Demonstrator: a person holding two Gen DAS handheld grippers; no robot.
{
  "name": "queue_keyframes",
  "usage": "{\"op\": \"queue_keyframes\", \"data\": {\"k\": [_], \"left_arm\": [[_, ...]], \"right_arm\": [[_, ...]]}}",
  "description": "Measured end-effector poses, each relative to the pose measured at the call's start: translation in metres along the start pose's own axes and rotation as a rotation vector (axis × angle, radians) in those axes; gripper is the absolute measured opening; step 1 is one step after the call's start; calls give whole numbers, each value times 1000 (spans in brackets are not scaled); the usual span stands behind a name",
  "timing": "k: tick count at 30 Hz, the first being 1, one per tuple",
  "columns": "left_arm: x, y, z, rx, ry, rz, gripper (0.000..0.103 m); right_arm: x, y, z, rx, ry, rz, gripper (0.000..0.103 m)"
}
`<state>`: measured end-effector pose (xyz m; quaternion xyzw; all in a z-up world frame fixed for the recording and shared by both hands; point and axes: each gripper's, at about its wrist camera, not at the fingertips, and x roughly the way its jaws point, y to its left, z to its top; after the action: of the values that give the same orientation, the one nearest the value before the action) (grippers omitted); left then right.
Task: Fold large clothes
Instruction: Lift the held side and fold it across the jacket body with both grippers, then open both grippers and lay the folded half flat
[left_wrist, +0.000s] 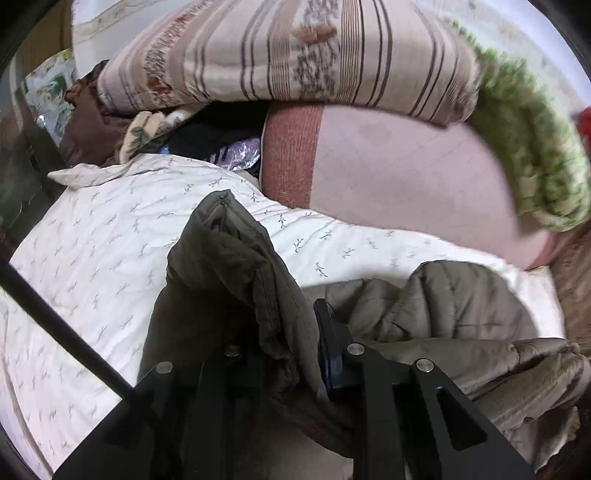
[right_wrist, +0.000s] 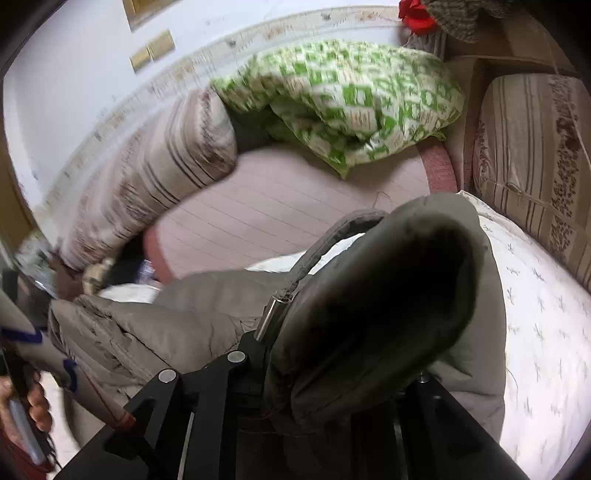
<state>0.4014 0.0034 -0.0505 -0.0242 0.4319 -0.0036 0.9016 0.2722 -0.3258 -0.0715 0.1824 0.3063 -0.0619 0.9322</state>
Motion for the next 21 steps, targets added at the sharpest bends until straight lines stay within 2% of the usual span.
{"op": "queue_keyframes", "data": {"k": [5,9,15,17,21], "left_arm": [[44,-15,6,19,5,68,27],[71,-12,12,-29,32,52,32],[99,-9,12,-80,64,29,41],[103,-7,12,-93,81,18,41],[79,4,22,-116,75,-17,42]], "right_arm": [[58,-15,1,30,52,-50,21],[84,-31,4,88,69,6,23],[98,-48,3,162,77,117,32],[97,-47,5,167,74,151,40],[78,-38,17,166,30,187,49]]}}
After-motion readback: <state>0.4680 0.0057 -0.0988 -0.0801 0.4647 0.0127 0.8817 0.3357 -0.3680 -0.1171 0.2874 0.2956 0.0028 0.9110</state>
